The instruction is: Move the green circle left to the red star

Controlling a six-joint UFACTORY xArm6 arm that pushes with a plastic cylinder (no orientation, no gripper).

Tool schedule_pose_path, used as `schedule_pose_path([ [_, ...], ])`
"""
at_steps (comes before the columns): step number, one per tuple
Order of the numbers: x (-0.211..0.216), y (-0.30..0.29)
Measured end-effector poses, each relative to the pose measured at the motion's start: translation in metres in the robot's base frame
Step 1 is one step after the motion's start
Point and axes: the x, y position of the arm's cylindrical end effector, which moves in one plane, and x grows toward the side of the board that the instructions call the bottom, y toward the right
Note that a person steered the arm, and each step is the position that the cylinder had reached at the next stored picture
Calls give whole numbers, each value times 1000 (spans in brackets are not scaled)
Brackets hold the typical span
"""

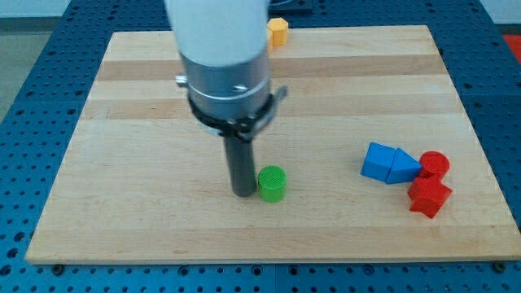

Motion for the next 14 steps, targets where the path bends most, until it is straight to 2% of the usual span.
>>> schedule_pose_path([
  [1, 4, 73],
  [2, 7, 109],
  [3, 17, 58],
  [4, -21, 32],
  [5, -57, 46],
  [6, -54, 89],
  [8, -3, 151],
  [10, -1, 122],
  [12, 39, 133],
  [14, 49, 149],
])
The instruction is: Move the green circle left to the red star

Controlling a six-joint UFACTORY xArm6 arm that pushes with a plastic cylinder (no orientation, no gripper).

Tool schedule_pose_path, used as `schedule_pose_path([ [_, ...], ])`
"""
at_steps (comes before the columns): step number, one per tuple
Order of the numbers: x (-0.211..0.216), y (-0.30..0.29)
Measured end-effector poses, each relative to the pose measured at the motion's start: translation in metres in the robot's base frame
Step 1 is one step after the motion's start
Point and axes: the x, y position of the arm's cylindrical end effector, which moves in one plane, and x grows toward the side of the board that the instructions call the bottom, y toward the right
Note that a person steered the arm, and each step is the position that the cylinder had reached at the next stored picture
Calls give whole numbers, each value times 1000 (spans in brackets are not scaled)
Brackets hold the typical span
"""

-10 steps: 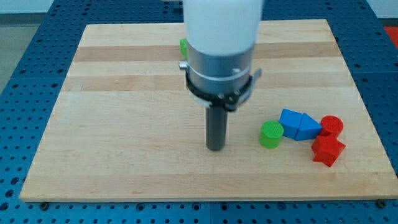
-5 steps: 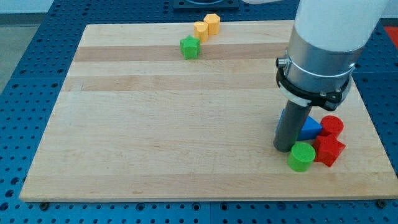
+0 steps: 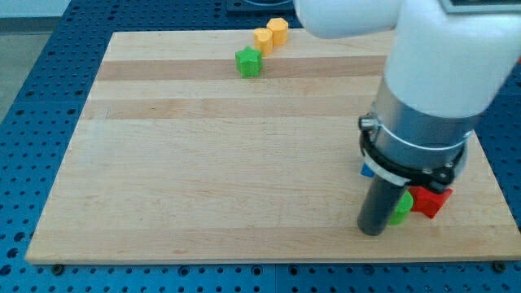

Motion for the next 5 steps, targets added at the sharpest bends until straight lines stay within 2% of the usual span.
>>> schedule_pose_path([
  [1, 0, 31],
  [2, 1, 31],
  [3, 6, -33],
  [4, -19, -124],
  [5, -83, -202],
])
